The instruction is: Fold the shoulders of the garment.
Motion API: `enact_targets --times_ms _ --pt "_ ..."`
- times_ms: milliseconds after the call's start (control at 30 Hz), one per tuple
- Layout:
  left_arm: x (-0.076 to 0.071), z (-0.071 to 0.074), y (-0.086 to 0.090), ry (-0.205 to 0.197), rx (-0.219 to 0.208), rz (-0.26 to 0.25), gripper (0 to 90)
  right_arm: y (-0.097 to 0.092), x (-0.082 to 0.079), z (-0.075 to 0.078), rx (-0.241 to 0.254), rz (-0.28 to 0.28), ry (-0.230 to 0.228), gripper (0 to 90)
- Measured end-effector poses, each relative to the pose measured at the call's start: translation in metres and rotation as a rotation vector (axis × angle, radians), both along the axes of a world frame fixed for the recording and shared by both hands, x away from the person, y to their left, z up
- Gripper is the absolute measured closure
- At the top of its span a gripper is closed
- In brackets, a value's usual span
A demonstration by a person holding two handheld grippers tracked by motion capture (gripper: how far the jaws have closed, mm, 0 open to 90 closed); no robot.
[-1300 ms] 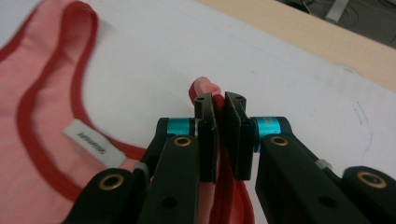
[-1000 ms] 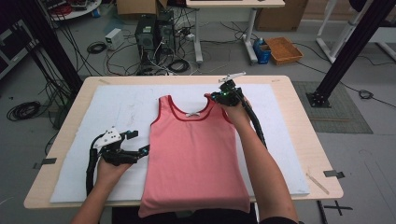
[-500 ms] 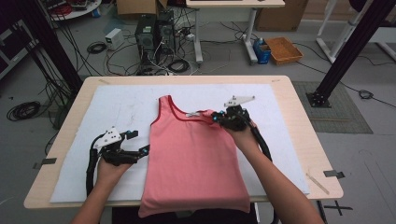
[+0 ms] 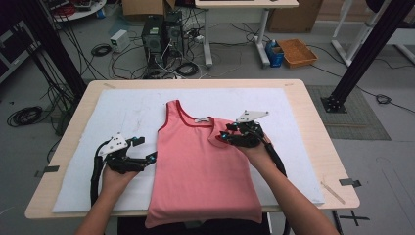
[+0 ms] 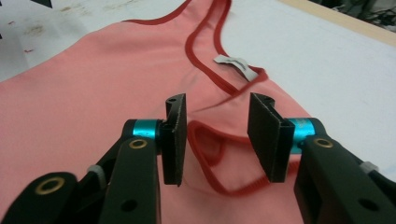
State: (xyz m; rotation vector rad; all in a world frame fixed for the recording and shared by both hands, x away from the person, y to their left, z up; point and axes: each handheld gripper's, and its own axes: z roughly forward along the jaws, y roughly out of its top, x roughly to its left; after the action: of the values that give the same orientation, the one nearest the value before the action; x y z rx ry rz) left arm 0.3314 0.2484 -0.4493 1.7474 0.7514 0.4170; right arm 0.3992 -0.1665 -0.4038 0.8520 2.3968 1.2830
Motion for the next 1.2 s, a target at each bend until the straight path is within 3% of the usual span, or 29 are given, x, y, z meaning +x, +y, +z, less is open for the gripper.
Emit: enact_targets --times_ms 200,333,400,433,600,800,1200 --pt "0.000 0.000 0.000 -0.001 0.000 -0.003 16.4 0.023 0.014 -0.010 -0.077 0.054 0.029 56.9" --pt "0.000 0.000 0.000 0.003 -0.005 -0.001 16.4 0.023 0.018 -0.019 -0.124 0.072 0.083 75.4" --pt "0.000 0.000 0.000 0.003 -0.005 -0.001 16.4 0.022 0.018 -0.020 -0.129 0.075 0.089 75.4" --pt "0.000 0.000 0.000 0.001 -0.005 -0.001 16.4 0.018 0.013 -0.017 -0.109 0.071 0.084 84.2" --pt "0.000 0.000 0.000 0.003 -0.003 0.001 16.4 0.005 -0.009 -0.007 -0.060 0.083 0.040 85.0" --pt "0.000 0.000 0.000 0.001 0.003 0.000 16.4 -0.008 -0.036 -0.009 -0.029 0.088 -0.003 85.0" --pt "0.000 0.000 0.000 0.004 0.000 0.004 16.4 -0.011 -0.060 -0.037 -0.070 0.115 0.022 84.0"
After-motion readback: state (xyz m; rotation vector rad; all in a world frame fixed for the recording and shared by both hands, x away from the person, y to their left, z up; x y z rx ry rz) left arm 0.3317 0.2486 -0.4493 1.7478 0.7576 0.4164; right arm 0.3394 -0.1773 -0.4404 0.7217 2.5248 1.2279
